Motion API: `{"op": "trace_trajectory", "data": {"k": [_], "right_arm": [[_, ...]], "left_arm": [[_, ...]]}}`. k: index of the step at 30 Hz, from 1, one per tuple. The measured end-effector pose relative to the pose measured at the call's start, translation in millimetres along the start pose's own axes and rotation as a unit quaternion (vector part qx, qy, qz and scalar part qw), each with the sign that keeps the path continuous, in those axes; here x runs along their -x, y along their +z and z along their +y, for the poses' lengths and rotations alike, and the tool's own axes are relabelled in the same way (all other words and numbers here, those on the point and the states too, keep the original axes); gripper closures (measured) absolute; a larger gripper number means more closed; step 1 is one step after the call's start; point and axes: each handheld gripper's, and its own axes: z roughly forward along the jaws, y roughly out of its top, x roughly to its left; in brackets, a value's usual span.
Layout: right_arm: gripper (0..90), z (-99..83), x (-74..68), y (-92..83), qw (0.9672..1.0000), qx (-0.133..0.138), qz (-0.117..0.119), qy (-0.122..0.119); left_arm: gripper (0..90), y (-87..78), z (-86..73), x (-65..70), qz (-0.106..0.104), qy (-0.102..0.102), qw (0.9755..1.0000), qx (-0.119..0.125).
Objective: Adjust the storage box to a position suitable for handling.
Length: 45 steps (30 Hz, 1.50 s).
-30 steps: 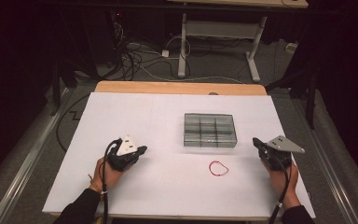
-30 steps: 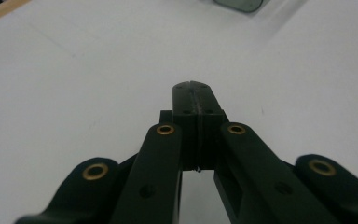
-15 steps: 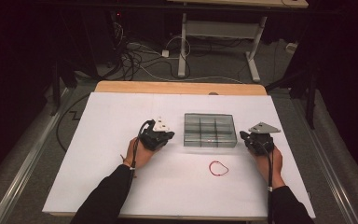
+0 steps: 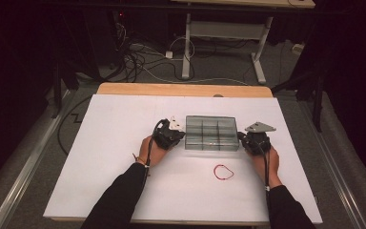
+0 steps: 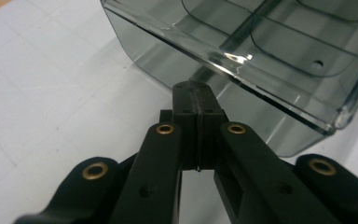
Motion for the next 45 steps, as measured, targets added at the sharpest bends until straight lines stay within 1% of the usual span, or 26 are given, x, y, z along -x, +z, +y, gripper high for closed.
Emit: {"op": "trace_trajectory", "data": {"k": [1, 3, 5, 7, 10, 11, 14, 16, 20, 23, 24, 26, 28, 30, 32, 33, 35, 40, 45], "right_arm": [[90.0, 1.1, -1.9, 1.0, 1.0, 0.001, 0.001, -0.002], [90.0, 3.4, -5.9, 3.3, 0.9999, 0.001, 0.009, -0.005], [90.0, 6.1, -11.4, 5.6, 0.9999, -0.001, 0.013, -0.008], [90.0, 8.5, -16.3, 7.7, 0.9998, -0.001, 0.019, -0.011], [90.0, 11.8, -21.7, 10.5, 0.9994, -0.001, 0.029, -0.02], [90.0, 12.4, -23.4, 11.2, 0.9993, -0.001, 0.032, -0.019], [90.0, 15.3, -26.9, 14.1, 0.9991, 0.0, 0.037, -0.022], [90.0, 17.5, -30.2, 15.6, 0.999, -0.002, 0.039, -0.023], [90.0, 21.2, -37.2, 18.2, 0.9986, -0.004, 0.041, -0.033], [90.0, 22.9, -41.9, 19.8, 0.9984, -0.002, 0.046, -0.034], [90.0, 23.5, -43.3, 20.1, 0.9982, -0.003, 0.047, -0.038], [90.0, 24.7, -46.2, 20.5, 0.9979, -0.003, 0.051, -0.041], [90.0, 25.9, -48.9, 20.9, 0.9973, -0.003, 0.055, -0.049], [90.0, 26.6, -52.6, 21.0, 0.9972, -0.003, 0.057, -0.049], [90.0, 27.4, -55.8, 21.0, 0.9969, -0.004, 0.057, -0.055], [90.0, 27.7, -57.3, 21.4, 0.9968, -0.002, 0.06, -0.053], [90.0, 27.8, -59.4, 21.8, 0.9968, -0.002, 0.061, -0.051], [90.0, 28.1, -60.1, 22.7, 0.9968, 0.001, 0.062, -0.051], [90.0, 27.4, -59.6, 22.9, 0.9968, 0.0, 0.068, -0.043]], "left_arm": [[87.9, -2.4, -3.2, -5.0, -0.001, -0.015, 0.9999, 0.004], [87.9, -5.7, -6.8, -9.2, 0.004, -0.02, 0.9998, 0.006], [87.9, -8.4, -10.9, -13.9, 0.004, -0.034, 0.9994, 0.006], [87.9, -11.0, -15.0, -18.3, 0.006, -0.042, 0.9991, 0.008], [87.9, -13.4, -19.6, -20.5, 0.015, -0.037, 0.9992, -0.001], [87.9, -14.6, -21.3, -20.8, 0.018, -0.028, 0.9994, -0.006], [87.9, -18.6, -25.2, -21.8, 0.023, -0.018, 0.9995, -0.008], [87.9, -21.1, -28.7, -23.9, 0.023, -0.022, 0.9995, -0.008], [87.9, -27.1, -35.1, -27.1, 0.024, -0.027, 0.9993, -0.008], [87.9, -31.6, -39.0, -26.8, 0.032, -0.019, 0.9993, -0.01], [87.9, -33.1, -40.6, -27.1, 0.031, -0.02, 0.9993, -0.01], [87.9, -35.7, -43.4, -27.2, 0.039, -0.019, 0.999, -0.011], [87.9, -38.2, -46.3, -28.1, 0.039, -0.021, 0.999, -0.01], [87.9, -40.3, -48.8, -29.7, 0.038, -0.028, 0.9988, -0.01], [87.9, -42.4, -50.3, -30.2, 0.043, -0.024, 0.9987, -0.012], [87.9, -43.4, -51.2, -30.5, 0.044, -0.021, 0.9987, -0.013], [87.9, -44.4, -53.3, -31.3, 0.042, -0.025, 0.9988, -0.009], [87.9, -44.7, -55.5, -31.7, 0.04, -0.029, 0.9987, -0.004], [87.9, -45.2, -56.9, -30.9, 0.043, -0.031, 0.9986, -0.001]]}}
